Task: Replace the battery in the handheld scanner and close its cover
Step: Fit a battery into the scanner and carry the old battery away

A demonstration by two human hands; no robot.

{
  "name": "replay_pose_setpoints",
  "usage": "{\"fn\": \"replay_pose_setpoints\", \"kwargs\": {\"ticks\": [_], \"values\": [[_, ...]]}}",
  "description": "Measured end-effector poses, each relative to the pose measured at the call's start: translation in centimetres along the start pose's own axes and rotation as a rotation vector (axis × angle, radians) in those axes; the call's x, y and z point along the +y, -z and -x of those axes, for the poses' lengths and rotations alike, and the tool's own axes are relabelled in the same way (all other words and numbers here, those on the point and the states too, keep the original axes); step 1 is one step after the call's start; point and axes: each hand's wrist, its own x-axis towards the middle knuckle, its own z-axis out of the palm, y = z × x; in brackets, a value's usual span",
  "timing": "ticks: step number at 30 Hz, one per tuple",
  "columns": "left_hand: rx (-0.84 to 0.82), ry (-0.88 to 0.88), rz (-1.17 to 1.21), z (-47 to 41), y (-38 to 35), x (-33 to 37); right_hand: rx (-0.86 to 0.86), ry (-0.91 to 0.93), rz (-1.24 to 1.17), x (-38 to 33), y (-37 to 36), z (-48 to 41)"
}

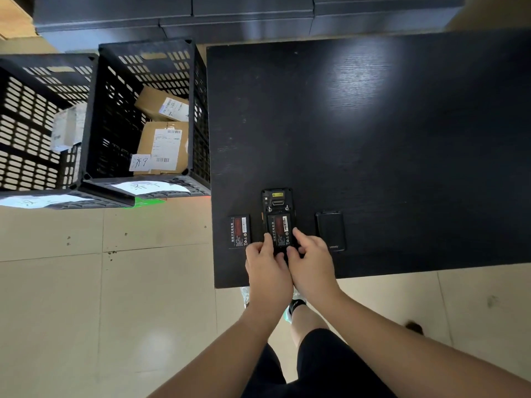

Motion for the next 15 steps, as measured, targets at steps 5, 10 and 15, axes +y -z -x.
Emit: {"fn": "replay_pose_setpoints", "kwargs": {"ticks": [5, 10, 15], "values": [[-0.048, 0.236, 0.392, -0.4, 0.1, 0.2, -0.004, -0.132, -0.2, -0.8, -0.2, -0.2], [0.006, 0.345, 0.557, -0.7, 0.5, 0.6, 0.005, -0.158, -0.186, -0.8, 0.0, -0.7], [0.044, 0.455, 0.612, -1.6, 0.7, 0.9, 0.018, -0.147, -0.231, -1.3, 0.8, -0.8]]}}
